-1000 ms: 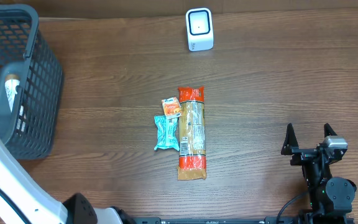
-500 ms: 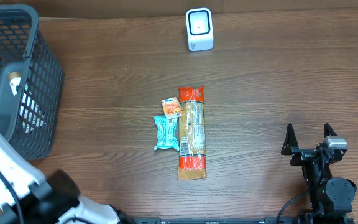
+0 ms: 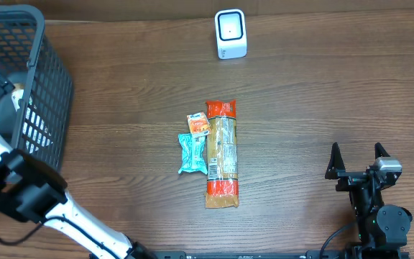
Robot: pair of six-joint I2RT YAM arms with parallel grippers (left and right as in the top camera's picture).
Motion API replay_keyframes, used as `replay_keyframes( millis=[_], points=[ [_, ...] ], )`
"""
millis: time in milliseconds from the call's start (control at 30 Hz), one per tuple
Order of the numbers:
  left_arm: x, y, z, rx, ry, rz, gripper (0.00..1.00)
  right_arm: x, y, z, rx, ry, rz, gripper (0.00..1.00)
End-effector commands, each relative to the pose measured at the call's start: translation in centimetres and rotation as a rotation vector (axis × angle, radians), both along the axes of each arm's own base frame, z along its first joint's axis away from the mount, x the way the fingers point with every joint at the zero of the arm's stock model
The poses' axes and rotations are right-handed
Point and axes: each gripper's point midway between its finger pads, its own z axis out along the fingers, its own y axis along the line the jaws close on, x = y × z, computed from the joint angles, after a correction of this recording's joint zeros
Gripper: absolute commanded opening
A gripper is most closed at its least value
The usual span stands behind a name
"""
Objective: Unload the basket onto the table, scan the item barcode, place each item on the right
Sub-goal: 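Grasp the white cream tube in the basket with the left gripper, then lift the tube out and lay it left of the green pack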
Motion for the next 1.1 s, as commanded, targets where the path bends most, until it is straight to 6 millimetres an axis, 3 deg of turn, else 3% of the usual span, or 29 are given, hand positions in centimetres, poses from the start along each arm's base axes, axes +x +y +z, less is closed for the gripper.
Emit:
replay_keyframes(
  millis=[0, 233, 433, 533, 567, 633, 800, 900, 1067],
  points=[
    [1.1, 0.3, -4.8, -0.039, 0.050, -0.036, 0.95, 0.0, -0.2, -0.2, -0.005, -0.004, -0.013, 1.00],
    [2.9, 1.4, -13.1, -0.091, 0.073, -0.047, 0.96, 0.0, -0.3, -0.2, -0.005, -0.004, -0.014, 1.00],
    [4.9, 1.1, -16.3, -0.135, 0.014, -0.090, 0.94, 0.0, -0.2, -0.2, -0.005, -0.004, -0.013, 1.00],
    [5.4, 1.1, -16.7, -0.124, 0.009, -0.094, 0.83, 0.0, -0.2, -0.2, -0.005, -0.004, -0.013, 1.00],
    [5.5, 1.0, -16.7, -0.124, 0.009, -0.096, 0.78, 0.0, -0.2, -0.2, -0.005, -0.004, -0.013, 1.00],
    [5.6, 0.9, -16.8, -0.126, 0.012, -0.098, 0.55, 0.0, -0.2, -0.2, -0.005, -0.004, -0.013, 1.00],
    [5.4, 0.7, -16.8, -0.135, 0.019, -0.098, 0.32, 0.0, -0.2, -0.2, -0.005, -0.004, -0.013, 1.00],
    [5.0, 0.4, -16.3, -0.143, 0.028, -0.097, 0.24, 0.0, -0.2, -0.2, -0.005, -0.004, -0.013, 1.00],
    [4.8, 0.3, -13.0, -0.122, 0.009, -0.097, 0.27, 0.0, -0.2, -0.2, -0.005, -0.004, -0.013, 1.00]
  ],
)
